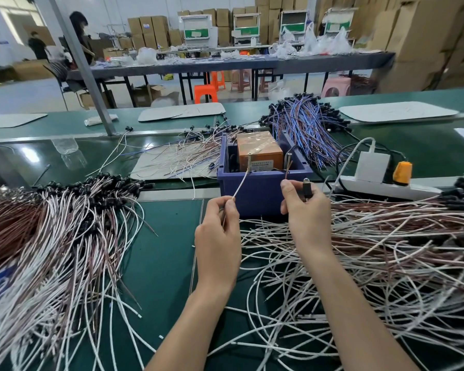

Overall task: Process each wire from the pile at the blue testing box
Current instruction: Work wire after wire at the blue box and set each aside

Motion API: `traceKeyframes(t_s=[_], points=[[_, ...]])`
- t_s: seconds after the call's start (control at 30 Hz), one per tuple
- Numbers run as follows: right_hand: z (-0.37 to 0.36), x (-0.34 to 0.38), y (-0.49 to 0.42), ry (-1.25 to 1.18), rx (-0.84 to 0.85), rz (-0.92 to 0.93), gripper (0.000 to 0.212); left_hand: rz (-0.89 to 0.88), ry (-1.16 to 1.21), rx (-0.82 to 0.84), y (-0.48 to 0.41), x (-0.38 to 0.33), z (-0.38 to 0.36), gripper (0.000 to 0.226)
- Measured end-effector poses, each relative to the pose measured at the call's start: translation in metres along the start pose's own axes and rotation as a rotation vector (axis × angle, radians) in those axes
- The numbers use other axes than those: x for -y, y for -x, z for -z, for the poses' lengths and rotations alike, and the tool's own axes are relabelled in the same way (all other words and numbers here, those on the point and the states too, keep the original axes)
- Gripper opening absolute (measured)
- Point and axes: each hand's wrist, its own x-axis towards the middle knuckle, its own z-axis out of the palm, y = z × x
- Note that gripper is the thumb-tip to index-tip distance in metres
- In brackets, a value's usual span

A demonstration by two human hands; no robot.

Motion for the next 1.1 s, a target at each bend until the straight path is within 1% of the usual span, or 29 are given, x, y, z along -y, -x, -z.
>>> traceKeyframes(t_s=[0.43,0.57,0.63,0.93,1.03,1.1], points=[[0.0,0.005,-0.002,-0.067,-0.036,-0.051,0.015,-0.003,-0.014,0.019,0.001,0.001,-0.001,0.017],[-0.002,0.01,0.001,-0.045,-0.056,-0.037,0.028,-0.029,-0.023,-0.002,0.001,0.001,0.0,0.018],[-0.003,0.014,0.002,-0.048,-0.061,-0.035,0.031,-0.039,-0.025,-0.006,0.001,0.0,0.0,0.019],[-0.004,0.017,0.003,-0.068,-0.048,-0.064,0.033,-0.055,-0.017,-0.003,0.001,0.001,0.001,0.02],[-0.003,0.016,0.004,-0.055,-0.049,-0.058,0.03,-0.061,-0.015,-0.01,0.0,0.0,0.001,0.018],[0.0,0.016,0.005,-0.052,-0.028,-0.06,0.028,-0.034,0.004,-0.027,0.0,-0.001,0.001,0.017]])
